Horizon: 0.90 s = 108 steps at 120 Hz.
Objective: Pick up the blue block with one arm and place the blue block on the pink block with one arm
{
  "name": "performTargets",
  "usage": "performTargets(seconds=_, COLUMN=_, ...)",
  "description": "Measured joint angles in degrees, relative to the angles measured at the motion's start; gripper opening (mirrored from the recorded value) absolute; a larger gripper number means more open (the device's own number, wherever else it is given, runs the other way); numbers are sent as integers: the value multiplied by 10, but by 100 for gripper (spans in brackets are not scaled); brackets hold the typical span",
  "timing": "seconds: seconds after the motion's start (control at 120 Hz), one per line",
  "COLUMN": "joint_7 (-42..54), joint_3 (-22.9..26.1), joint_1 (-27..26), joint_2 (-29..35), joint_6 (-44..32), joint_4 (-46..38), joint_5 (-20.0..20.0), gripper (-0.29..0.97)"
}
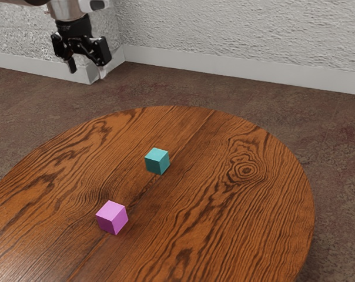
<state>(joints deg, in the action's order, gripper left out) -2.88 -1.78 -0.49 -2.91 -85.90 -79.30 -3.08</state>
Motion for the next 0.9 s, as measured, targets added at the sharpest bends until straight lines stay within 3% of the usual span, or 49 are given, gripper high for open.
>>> performTargets(seconds=0.242, joint_7=-15, joint_3=-1, joint_1=9, joint_2=1, joint_6=10, joint_4=5, joint_5=10, gripper=68)
performTargets(seconds=0.392, joint_7=-23, joint_3=8, joint_1=8, joint_2=-2, joint_6=46, joint_4=134, joint_5=17, gripper=68)
performTargets(seconds=0.567, joint_7=-31, joint_3=9, joint_1=-54, joint_2=-60, joint_6=44, joint_4=148, joint_5=18, gripper=68)
performTargets(seconds=0.9, joint_7=-39, joint_3=4, joint_1=-50, joint_2=-149, joint_6=11, joint_4=140, joint_5=15, gripper=68)
